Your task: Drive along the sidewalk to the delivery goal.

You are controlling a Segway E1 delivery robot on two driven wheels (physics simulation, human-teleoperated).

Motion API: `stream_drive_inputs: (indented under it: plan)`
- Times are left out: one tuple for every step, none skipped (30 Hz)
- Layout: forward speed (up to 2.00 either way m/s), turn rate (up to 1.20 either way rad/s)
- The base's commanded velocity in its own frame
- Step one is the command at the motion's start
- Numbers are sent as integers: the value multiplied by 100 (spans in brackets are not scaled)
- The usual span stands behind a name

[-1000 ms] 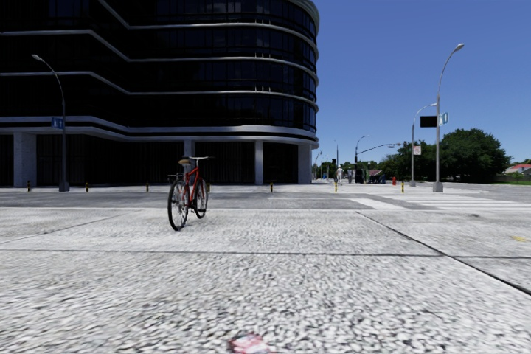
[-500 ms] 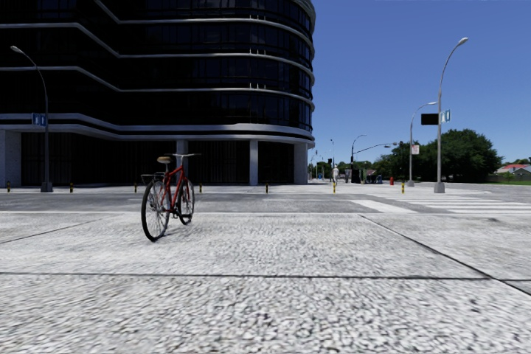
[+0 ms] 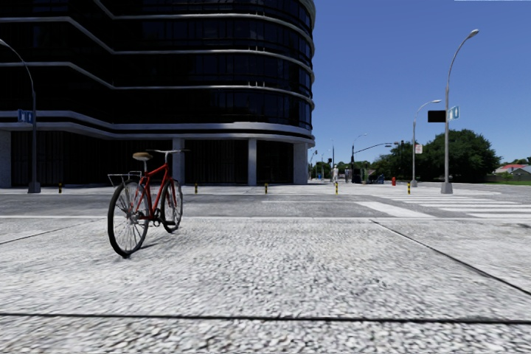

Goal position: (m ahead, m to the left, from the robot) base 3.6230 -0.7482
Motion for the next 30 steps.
stream_drive_inputs:
  plan:
    - [134,-109]
    - [134,-31]
    - [134,-8]
    - [134,0]
    - [134,0]
    - [134,0]
    - [134,0]
    - [134,0]
    - [134,0]
    - [134,0]
    - [134,0]
    - [134,0]
    - [134,0]
    - [134,0]
    - [135,0]
    - [135,0]
    - [135,0]
    - [135,0]
    - [135,0]
    - [135,0]
    - [135,0]
    - [135,0]
    - [135,0]
    - [135,0]
    - [135,0]
    - [135,0]
    - [135,-42]
    - [135,-60]
    - [135,-77]
    - [135,-120]
